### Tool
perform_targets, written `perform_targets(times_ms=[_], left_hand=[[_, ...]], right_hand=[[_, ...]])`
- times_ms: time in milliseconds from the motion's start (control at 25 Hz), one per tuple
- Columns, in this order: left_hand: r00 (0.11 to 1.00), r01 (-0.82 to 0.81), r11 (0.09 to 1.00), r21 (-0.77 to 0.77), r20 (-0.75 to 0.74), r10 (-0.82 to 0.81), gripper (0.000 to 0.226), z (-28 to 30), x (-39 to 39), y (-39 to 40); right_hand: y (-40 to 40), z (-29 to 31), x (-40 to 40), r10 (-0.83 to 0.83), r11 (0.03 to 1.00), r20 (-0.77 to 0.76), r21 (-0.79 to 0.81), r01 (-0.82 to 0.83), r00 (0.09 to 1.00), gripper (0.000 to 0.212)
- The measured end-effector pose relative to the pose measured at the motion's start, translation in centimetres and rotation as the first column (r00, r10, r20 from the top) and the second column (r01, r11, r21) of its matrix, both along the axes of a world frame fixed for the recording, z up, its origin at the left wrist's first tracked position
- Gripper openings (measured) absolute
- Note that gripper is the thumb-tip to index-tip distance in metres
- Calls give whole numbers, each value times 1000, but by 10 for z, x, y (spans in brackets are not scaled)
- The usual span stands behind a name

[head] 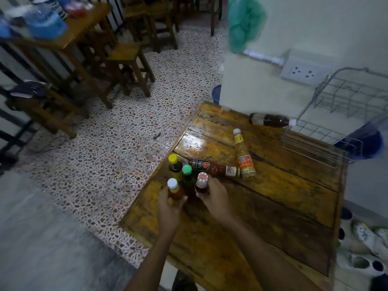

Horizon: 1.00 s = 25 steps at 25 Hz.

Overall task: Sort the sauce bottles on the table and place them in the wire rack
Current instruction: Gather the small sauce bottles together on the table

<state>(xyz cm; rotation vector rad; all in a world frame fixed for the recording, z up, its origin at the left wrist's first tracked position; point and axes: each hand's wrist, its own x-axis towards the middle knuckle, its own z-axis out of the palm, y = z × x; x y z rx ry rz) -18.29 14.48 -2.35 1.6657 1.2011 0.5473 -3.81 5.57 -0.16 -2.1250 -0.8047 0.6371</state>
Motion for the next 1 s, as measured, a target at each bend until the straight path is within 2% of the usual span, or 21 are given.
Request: perform_targets(times_ms=[400, 600, 800, 1000], left_hand=[[997, 81, 996, -33, -1, -81, 51, -10, 6, 34], [992, 122, 991, -49, 0, -122, 55, -14, 3, 45], [985, 174, 981, -80, 28, -172, 53, -20, 2, 61], [966, 249, 967, -47, -64, -252, 50, -25, -6, 78]], right_hand=[[26, -6, 10, -71, 994, 107, -70, 78, 992, 59], [20, -10, 7, -78, 991, 129, -96, 91, 989, 56], [16, -12, -25, -41, 998, 59, -42, 43, 997, 56], [31, -10, -47, 5, 999, 11, -32, -4, 1000, 55]])
